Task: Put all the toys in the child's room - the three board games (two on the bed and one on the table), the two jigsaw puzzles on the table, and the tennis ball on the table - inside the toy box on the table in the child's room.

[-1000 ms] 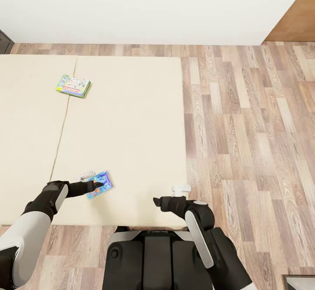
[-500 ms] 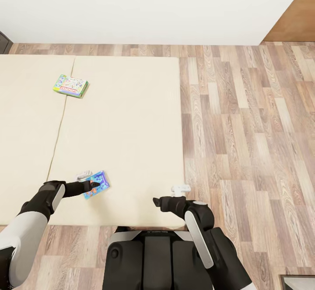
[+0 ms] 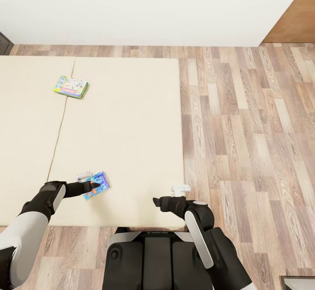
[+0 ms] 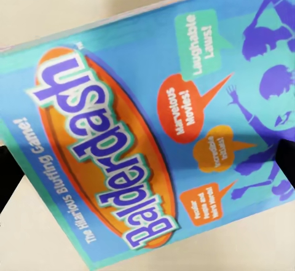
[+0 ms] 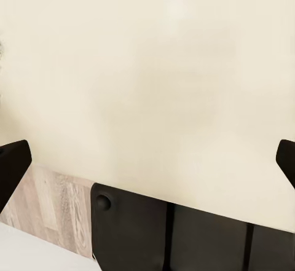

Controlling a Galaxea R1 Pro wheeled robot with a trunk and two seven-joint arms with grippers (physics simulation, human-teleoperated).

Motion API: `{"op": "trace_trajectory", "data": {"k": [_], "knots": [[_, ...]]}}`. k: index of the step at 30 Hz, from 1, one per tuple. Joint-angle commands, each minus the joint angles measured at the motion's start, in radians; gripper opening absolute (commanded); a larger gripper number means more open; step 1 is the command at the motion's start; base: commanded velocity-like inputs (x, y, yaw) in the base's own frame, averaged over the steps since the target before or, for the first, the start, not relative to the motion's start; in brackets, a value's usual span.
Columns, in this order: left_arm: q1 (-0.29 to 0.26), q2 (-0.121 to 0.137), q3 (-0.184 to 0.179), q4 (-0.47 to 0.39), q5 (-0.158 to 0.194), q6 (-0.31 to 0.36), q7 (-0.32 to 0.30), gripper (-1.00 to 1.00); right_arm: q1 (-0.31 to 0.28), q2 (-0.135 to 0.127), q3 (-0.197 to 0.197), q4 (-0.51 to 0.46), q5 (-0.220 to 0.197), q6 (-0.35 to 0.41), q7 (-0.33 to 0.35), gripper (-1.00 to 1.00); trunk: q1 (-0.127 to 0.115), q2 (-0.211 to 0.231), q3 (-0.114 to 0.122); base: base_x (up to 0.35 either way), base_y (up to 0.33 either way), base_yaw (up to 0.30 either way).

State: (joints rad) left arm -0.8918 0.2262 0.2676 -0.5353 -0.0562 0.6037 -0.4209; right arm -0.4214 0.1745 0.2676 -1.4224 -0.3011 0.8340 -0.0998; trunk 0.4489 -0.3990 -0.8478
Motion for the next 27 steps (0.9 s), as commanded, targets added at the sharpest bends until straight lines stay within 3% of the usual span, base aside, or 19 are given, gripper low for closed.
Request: {"op": "trace_trajectory", "data": {"k": [1, 27], "knots": [[0.001, -0.031, 0.006, -0.001, -0.007, 0.005, -0.009, 1.0, 0.0, 0.0, 0.001, -0.001, -0.01, 0.004, -0.01, 1.0, 0.001, -0.001, -0.001, 0.0, 0.0, 0.0], [0.001, -0.031, 0.006, -0.002, -0.007, 0.004, -0.01, 1.0, 0.0, 0.0, 0.002, -0.001, -0.01, 0.004, -0.011, 1.0, 0.001, -0.001, 0.008, 0.0, -0.001, 0.0]]}}
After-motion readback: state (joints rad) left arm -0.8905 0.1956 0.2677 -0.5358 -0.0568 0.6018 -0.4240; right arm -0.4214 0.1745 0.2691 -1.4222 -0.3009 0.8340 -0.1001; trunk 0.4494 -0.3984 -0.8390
